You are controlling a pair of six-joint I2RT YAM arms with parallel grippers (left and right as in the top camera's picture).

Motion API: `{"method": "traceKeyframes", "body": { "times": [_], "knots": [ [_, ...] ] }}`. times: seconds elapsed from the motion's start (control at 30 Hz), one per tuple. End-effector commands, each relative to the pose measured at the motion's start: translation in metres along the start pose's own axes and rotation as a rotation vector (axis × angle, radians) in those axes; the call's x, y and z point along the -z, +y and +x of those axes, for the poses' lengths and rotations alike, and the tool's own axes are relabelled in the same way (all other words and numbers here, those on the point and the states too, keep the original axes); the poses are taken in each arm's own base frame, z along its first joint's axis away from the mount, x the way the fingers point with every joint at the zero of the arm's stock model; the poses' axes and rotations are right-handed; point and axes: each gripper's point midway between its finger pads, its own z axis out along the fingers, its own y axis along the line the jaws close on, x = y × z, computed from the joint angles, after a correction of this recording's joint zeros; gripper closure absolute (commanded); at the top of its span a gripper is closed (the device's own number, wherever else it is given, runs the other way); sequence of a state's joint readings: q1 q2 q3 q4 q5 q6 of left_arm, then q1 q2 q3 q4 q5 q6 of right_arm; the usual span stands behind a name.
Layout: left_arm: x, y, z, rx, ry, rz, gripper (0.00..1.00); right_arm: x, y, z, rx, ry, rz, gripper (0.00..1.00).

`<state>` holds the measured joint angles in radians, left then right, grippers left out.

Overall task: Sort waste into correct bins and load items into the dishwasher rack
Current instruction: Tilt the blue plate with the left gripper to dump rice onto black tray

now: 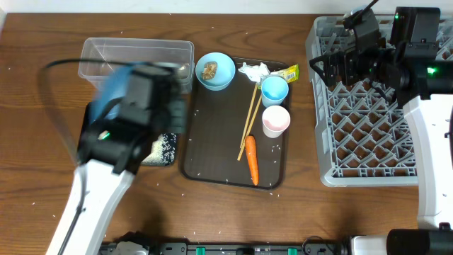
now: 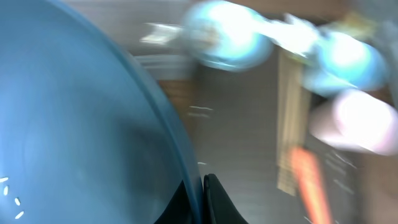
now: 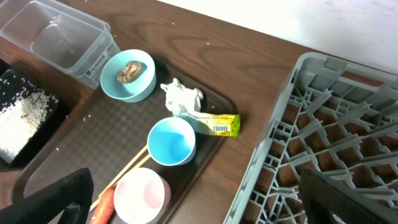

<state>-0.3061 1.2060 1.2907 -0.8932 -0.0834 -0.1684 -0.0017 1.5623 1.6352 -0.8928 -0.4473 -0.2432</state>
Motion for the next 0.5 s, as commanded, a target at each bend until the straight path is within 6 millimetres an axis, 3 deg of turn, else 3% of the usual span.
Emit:
{"method": "traceKeyframes", "body": {
  "times": [0.0, 0.1, 0.3, 0.37, 0.47],
  "knots": [
    [0.005, 0.070, -0.002, 0.051, -0.056, -0.404, 0.94, 0.005, -0.002, -0.004, 0.009, -0.018, 0.011, 0.01],
    [0.001, 0.083, 0.000, 0.026, -0.056, -0.513, 0.94, 0.005, -0.002, -0.005, 0.010, -0.020, 0.012, 0.01],
    [-0.010, 0.080, -0.005, 0.061, -0.074, -0.517, 0.94, 0.005, -0.001, -0.001, 0.002, -0.004, 0.008, 0.01],
    [-0.016, 0.066, -0.007, 0.075, -0.075, -0.427, 0.94, 0.005, -0.001, -0.001, 0.002, -0.003, 0.009, 0.01],
    [-0.024, 0.030, -0.008, 0.105, -0.054, -0.181, 0.94, 0.005, -0.001, -0.001, 0.002, -0.003, 0.009, 0.01]
  ]
}}
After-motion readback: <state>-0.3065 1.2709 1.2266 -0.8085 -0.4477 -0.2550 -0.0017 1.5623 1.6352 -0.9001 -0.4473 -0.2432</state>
